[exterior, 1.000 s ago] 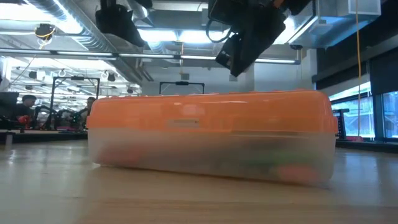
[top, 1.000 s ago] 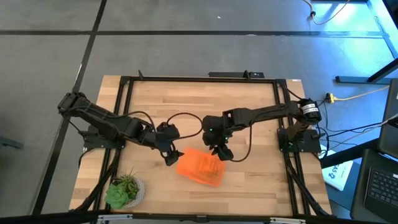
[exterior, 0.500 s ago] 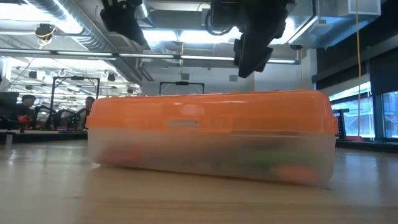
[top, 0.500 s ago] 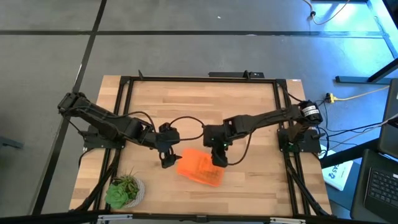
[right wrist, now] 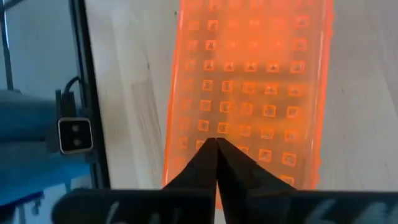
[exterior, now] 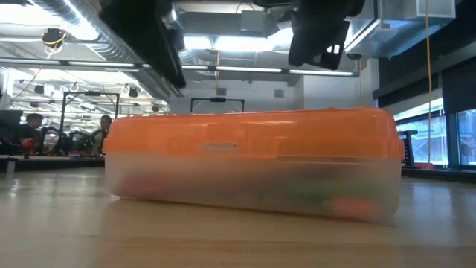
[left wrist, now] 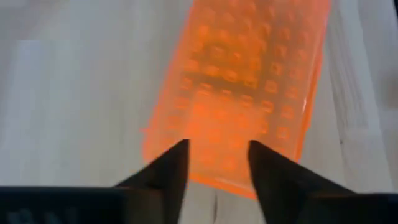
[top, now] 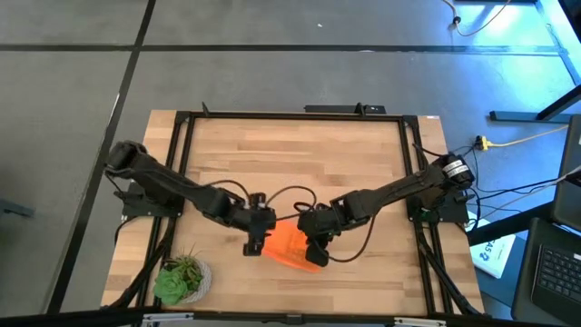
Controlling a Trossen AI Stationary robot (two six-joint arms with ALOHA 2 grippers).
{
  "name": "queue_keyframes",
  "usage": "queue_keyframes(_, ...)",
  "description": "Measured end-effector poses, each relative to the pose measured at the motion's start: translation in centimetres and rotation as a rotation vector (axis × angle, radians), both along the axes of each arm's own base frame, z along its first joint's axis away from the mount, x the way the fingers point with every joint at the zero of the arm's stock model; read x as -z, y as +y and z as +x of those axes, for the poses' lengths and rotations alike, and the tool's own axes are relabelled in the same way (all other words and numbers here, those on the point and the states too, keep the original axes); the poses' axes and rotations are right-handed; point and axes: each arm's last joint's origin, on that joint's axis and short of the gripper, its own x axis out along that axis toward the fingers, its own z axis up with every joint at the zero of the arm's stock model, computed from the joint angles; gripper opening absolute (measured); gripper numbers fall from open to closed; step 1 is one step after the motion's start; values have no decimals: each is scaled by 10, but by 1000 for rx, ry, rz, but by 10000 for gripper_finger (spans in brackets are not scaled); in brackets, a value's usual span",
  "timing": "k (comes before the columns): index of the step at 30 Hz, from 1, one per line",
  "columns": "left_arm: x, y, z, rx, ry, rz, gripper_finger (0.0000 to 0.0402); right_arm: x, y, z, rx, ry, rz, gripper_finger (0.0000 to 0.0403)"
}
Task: Pack school essentials
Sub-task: Adjust the orange supply box
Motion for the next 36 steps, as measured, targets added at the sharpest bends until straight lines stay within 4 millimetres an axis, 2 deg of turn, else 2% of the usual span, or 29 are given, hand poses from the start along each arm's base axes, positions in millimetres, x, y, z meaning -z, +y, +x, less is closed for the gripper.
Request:
queue_keyframes(4, 22, -6, 12, 72, 61, -30, 83, 3, 2, 1, 42, 11, 9, 8)
queue_keyframes(7, 33, -8, 15, 97, 90, -23, 26, 15, 5, 5, 40, 42, -1, 4)
queue_keyframes(9, 35, -8, 16, 108, 97, -14, 7, 25, 7, 9, 39, 56, 0, 5)
queue_keyframes(14, 35, -8, 16, 134, 93, -3, 5, 52, 10, 17, 29, 122, 8, 3)
queue_keyframes(19, 40, -7, 18, 154, 115, -1, 2, 65, 13, 22, 3, 150, 33, 3)
queue_keyframes(24, 47, -4, 22, 153, 140, -20, 1, 68, 6, 24, 14, 169, 30, 2)
queue_keyframes(29, 47, 7, 26, 118, 146, -17, 1, 69, -10, 24, -21, 202, 0, 2)
queue_keyframes(36, 49, 35, 31, 70, 169, 21, 0, 69, -49, 25, -78, 239, -71, 2)
